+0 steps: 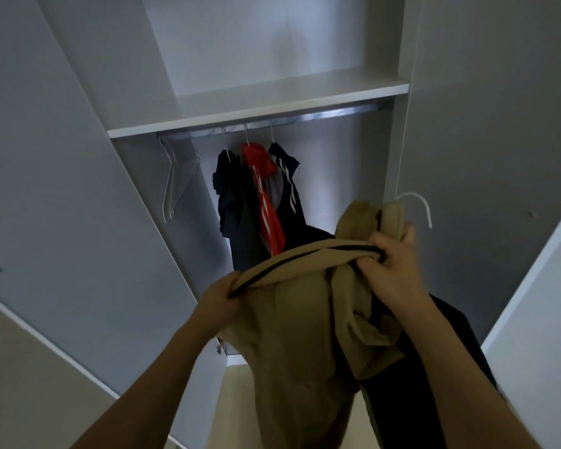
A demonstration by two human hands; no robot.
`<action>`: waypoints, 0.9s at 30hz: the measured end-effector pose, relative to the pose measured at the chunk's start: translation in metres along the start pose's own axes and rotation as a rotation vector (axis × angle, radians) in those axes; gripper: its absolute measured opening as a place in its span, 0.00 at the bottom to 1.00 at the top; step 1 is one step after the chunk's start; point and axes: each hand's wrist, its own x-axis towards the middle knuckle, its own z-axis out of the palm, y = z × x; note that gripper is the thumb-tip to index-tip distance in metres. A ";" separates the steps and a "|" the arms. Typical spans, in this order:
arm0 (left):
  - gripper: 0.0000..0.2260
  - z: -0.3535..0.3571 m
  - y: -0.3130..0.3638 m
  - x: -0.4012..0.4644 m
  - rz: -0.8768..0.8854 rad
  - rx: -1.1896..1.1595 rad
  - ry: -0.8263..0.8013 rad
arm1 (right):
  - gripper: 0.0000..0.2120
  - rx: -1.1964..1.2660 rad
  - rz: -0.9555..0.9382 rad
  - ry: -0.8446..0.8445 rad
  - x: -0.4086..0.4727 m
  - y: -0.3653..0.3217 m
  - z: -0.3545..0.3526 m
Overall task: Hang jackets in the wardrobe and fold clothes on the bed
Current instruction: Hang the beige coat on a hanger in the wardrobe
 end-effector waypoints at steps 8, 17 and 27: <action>0.17 -0.044 0.037 0.033 0.528 0.621 0.196 | 0.34 0.139 0.393 -0.517 -0.008 0.017 -0.041; 0.14 -0.044 0.122 0.051 0.839 0.494 -0.130 | 0.34 -0.229 0.065 -0.524 -0.012 -0.009 0.018; 0.19 -0.034 0.112 0.043 0.446 -0.042 -0.081 | 0.08 -0.079 0.296 -0.282 -0.009 0.010 0.028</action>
